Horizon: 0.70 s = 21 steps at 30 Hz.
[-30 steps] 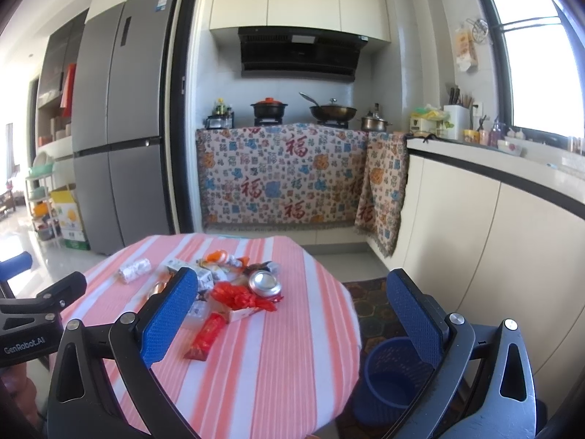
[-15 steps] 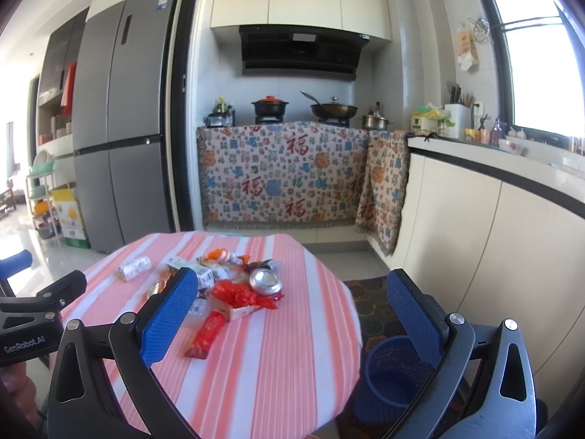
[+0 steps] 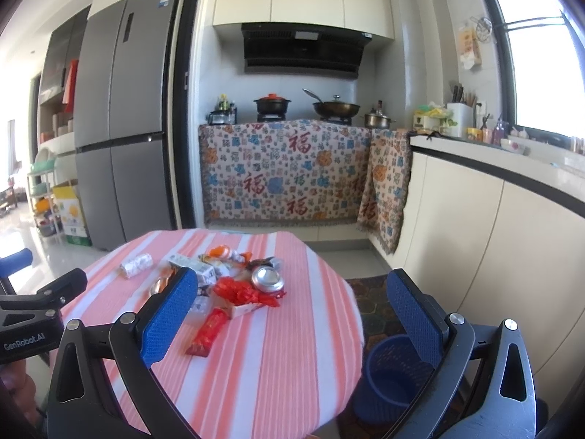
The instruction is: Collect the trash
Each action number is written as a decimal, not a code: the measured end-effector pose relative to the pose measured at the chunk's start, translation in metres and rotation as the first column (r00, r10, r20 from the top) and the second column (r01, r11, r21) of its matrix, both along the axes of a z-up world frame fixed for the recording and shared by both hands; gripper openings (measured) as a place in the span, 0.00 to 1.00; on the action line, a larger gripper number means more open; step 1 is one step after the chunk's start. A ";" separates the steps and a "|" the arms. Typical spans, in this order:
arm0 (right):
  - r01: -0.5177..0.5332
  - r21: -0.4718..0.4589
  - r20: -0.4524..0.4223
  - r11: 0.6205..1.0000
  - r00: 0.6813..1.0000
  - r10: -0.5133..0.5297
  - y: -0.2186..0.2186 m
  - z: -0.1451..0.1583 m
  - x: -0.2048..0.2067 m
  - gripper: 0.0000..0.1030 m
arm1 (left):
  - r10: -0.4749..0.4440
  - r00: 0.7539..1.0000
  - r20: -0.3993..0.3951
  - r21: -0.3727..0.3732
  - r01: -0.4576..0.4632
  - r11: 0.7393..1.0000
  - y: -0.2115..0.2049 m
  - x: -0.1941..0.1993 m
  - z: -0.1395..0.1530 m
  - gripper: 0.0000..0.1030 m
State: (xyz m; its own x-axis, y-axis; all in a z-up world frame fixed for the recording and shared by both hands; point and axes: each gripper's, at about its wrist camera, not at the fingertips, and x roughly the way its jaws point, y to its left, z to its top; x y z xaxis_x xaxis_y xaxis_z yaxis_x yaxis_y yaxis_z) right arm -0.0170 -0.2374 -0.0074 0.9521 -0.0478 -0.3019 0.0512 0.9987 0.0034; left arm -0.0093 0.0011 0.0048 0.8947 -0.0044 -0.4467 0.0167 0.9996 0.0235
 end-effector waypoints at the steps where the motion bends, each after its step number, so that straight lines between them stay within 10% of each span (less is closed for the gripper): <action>1: -0.001 0.000 0.001 1.000 1.000 0.001 0.000 0.000 0.000 1.00 | 0.000 1.000 0.000 0.000 0.000 1.000 0.001 -0.001 0.000 1.00; 21: -0.015 -0.001 -0.054 1.000 0.998 0.014 0.001 -0.015 0.010 1.00 | 0.044 0.996 -0.073 0.005 -0.044 0.999 0.017 0.016 -0.024 1.00</action>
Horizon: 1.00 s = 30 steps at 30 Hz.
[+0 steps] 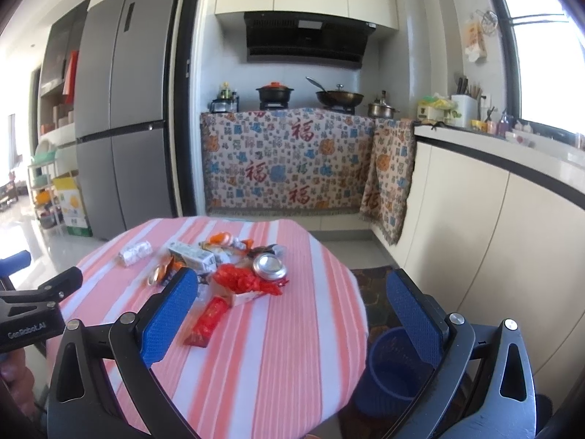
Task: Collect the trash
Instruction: 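Lower the right tool onto the red wrapped snack bar and grasp it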
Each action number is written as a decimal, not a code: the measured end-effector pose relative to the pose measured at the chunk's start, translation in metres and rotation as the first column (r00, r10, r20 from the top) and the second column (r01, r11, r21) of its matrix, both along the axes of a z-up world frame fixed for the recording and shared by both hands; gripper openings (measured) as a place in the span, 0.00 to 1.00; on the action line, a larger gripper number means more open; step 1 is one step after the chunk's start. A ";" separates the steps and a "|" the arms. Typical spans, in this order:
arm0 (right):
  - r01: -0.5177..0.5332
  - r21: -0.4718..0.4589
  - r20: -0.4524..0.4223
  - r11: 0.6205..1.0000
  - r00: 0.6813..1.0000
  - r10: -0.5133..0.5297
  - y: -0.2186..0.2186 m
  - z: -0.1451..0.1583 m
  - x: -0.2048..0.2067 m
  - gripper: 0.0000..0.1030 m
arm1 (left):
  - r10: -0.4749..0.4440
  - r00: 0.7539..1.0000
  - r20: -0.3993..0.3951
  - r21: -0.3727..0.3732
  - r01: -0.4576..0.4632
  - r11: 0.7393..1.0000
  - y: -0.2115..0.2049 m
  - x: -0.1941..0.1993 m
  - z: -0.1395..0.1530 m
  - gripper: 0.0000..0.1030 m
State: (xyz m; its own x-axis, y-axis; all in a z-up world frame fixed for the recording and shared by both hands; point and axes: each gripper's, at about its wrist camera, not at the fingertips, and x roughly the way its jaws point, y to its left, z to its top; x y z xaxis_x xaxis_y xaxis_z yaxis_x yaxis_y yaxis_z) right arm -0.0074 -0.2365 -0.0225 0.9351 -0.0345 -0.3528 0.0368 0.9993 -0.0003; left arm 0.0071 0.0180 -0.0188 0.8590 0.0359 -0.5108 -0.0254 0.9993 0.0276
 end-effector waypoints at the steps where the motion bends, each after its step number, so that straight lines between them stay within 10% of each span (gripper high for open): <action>1: -0.003 0.000 -0.007 1.000 1.000 0.003 0.001 -0.002 0.002 1.00 | 0.001 1.000 -0.009 -0.002 -0.001 1.000 0.001 0.003 -0.004 1.00; 12: -0.105 0.062 -0.176 0.993 0.978 0.115 0.010 -0.056 0.047 1.00 | -0.001 0.981 -0.194 0.012 0.003 1.000 0.025 0.054 -0.086 1.00; 30: -0.274 0.207 -0.531 0.939 0.775 0.344 0.088 -0.153 0.185 0.84 | 0.015 0.925 -0.380 0.064 0.011 0.998 0.040 0.115 -0.163 1.00</action>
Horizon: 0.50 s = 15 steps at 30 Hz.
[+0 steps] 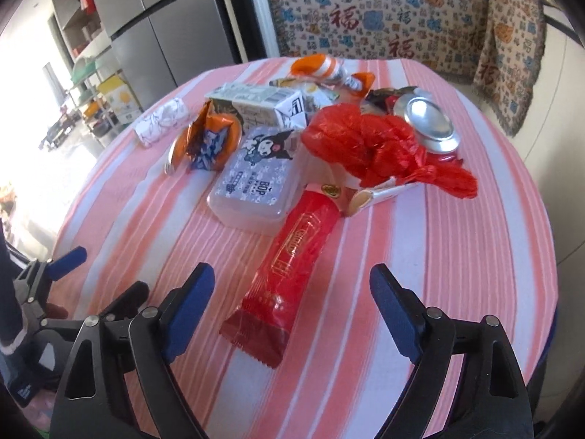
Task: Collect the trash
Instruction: 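Lower the right tool onto the red wrapped snack bar and grasp it, then grasp the clear Kuromi-lid plastic box with the left tool while the right holds the snack bar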
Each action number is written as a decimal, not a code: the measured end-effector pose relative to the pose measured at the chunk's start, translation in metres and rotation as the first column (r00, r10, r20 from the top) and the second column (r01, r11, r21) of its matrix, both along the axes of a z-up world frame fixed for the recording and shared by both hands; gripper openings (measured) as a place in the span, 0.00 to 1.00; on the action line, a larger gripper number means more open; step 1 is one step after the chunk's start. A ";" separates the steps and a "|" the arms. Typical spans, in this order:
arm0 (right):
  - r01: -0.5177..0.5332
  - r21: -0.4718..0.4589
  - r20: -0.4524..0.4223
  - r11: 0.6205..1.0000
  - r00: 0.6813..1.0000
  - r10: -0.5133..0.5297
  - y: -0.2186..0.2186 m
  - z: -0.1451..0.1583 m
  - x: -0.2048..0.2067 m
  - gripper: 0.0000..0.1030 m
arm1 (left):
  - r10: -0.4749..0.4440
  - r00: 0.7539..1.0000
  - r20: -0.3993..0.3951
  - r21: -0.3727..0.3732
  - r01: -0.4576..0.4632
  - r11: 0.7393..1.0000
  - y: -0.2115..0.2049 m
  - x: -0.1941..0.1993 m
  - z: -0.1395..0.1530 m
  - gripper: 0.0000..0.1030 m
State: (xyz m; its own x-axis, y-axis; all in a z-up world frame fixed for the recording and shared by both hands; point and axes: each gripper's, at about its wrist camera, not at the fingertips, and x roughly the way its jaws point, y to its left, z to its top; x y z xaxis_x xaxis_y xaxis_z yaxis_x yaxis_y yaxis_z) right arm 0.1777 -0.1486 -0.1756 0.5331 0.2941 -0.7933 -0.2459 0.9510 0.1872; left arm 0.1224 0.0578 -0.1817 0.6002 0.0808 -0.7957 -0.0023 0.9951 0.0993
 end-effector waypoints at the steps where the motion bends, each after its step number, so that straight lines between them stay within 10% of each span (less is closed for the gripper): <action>1: 0.002 -0.010 -0.012 1.000 1.000 -0.003 0.001 -0.003 0.002 0.84 | -0.001 1.000 0.000 -0.009 0.001 1.000 0.001 0.001 -0.001 1.00; 5: 0.012 -0.074 0.012 0.997 1.000 -0.011 0.002 -0.007 -0.002 0.75 | -0.007 1.000 -0.007 -0.028 0.007 1.000 0.002 0.003 -0.001 1.00; 9: 0.050 -0.078 0.041 0.996 0.998 -0.047 -0.014 -0.006 -0.009 0.28 | -0.001 1.000 -0.018 -0.062 0.000 0.998 0.004 0.007 -0.002 1.00; 15: 0.156 -0.084 0.091 0.984 0.985 -0.148 -0.049 -0.009 -0.039 0.28 | 0.021 1.000 -0.022 -0.082 -0.023 0.996 0.004 0.008 -0.003 1.00</action>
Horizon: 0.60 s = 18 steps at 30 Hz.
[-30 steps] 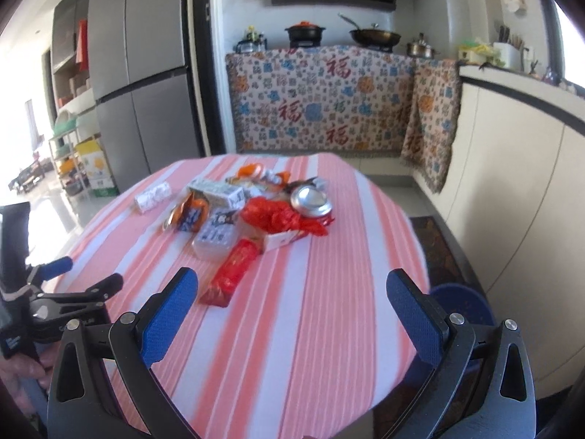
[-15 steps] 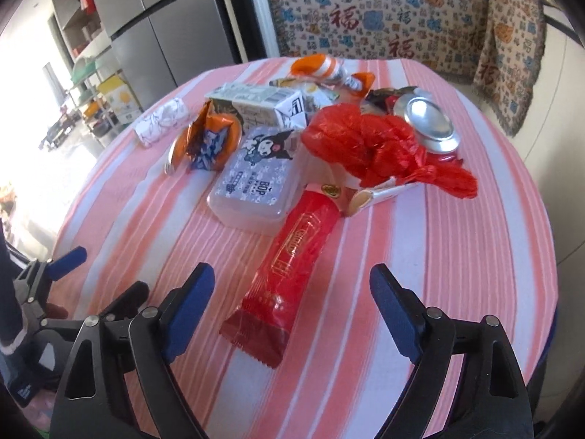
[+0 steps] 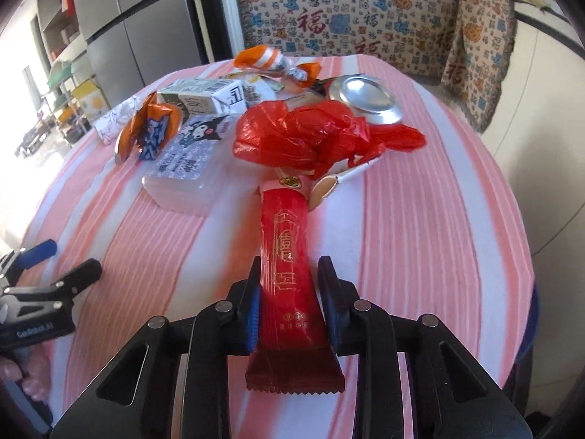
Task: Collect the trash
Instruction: 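Grasp the clear Kuromi-lid plastic box with the left tool while the right holds the snack bar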
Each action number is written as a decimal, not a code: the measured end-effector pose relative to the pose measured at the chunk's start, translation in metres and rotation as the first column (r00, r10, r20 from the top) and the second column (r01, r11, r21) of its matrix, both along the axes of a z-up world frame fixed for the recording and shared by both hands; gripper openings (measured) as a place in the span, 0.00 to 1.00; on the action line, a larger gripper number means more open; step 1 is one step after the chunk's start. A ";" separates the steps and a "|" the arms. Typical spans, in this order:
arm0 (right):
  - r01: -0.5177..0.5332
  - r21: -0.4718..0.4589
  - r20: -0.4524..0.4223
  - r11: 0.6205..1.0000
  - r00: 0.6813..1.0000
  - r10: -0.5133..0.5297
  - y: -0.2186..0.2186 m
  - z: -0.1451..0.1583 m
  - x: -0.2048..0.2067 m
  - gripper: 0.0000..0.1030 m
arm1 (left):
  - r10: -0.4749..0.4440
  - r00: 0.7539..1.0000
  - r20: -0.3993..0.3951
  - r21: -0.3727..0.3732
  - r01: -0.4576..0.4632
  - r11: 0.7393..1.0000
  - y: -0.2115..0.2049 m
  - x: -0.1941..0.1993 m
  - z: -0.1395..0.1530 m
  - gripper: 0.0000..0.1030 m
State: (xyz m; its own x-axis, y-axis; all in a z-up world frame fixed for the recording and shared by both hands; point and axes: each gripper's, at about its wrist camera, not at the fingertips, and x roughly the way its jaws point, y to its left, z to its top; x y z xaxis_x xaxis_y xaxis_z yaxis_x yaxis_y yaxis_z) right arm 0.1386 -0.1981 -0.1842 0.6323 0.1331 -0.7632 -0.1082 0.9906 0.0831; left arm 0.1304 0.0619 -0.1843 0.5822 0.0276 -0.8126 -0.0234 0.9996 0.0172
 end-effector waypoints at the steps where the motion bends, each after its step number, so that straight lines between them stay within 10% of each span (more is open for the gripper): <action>1: 0.035 -0.015 0.011 0.999 0.999 -0.035 -0.006 -0.002 -0.004 0.28 | 0.004 1.000 0.001 0.002 -0.004 1.000 -0.001 0.000 0.000 1.00; 7: 0.059 -0.017 0.043 0.998 0.997 -0.059 -0.017 -0.006 -0.008 0.33 | 0.040 0.999 -0.017 -0.004 -0.040 0.999 -0.005 0.002 0.001 1.00; 18: 0.060 0.013 0.059 0.998 0.996 -0.061 -0.016 -0.007 -0.010 0.49 | -0.208 0.977 0.048 -0.218 0.214 0.952 -0.073 0.058 0.029 1.00</action>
